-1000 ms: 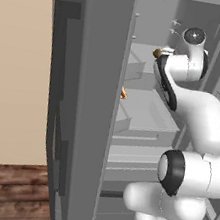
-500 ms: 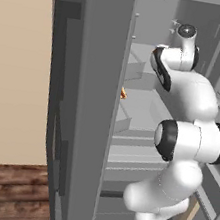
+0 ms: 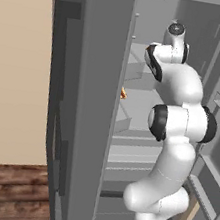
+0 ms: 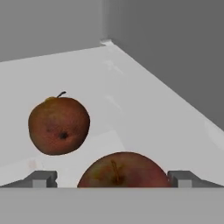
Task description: Pick the pear and apple from the fridge and place them on the plate next to the blender to make a fruit smoothie.
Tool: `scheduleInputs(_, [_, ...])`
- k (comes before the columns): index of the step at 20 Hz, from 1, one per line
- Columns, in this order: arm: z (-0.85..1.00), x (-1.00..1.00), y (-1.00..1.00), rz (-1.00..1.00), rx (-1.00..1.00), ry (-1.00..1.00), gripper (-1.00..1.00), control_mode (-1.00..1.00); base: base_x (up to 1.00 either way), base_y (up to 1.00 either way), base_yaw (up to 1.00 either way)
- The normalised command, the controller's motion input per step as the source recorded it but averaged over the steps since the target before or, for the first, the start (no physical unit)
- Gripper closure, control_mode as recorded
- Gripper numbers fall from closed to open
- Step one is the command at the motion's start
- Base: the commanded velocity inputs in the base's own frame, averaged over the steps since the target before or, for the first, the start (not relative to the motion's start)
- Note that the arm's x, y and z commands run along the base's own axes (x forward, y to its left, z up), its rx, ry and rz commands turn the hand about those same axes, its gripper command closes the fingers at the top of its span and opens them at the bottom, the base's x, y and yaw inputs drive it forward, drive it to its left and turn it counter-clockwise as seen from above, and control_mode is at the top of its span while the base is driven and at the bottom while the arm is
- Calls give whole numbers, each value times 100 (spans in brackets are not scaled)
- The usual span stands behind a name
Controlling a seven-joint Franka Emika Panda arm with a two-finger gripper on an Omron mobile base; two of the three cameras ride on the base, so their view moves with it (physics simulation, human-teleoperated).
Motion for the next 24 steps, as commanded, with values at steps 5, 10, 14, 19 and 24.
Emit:
scheduleInputs(5, [-56,-4,-14,3,0,0,100,-100,0,0,0])
scheduleInputs(10, [-27,-2,-6,2,0,-4,100,-100,0,0,0])
scheduleInputs(14, [-2,-67,8,3,-1,-26,100,-100,0,0,0])
scheduleInputs(19, [19,-100,54,11,-16,-53,100,-100,0,0,0])
scheduleInputs(24, [61,-100,71,14,-11,-21,100,-100,0,0,0])
